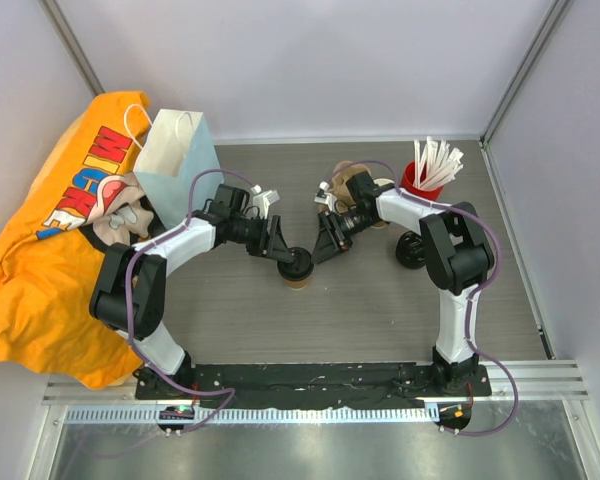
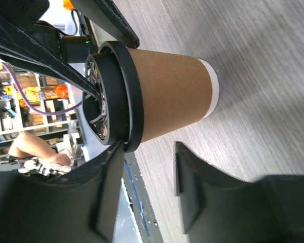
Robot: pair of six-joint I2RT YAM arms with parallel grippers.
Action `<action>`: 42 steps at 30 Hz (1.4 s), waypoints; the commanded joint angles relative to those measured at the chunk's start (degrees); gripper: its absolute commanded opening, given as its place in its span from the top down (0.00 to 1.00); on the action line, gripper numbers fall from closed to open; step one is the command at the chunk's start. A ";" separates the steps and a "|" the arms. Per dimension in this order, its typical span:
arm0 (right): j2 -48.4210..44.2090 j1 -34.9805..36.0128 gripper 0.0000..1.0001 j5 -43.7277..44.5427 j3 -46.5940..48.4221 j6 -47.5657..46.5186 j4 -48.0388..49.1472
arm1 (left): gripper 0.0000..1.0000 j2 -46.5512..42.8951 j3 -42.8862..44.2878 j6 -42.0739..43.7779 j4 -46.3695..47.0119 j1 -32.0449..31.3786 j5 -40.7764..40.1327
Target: Pack the takeout coffee
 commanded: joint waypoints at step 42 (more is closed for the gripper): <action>-0.80 4.95 0.35 5.77 4.87 13.51 9.09 | 0.51 -3.67 -6.69 -5.71 4.15 0.04 -17.75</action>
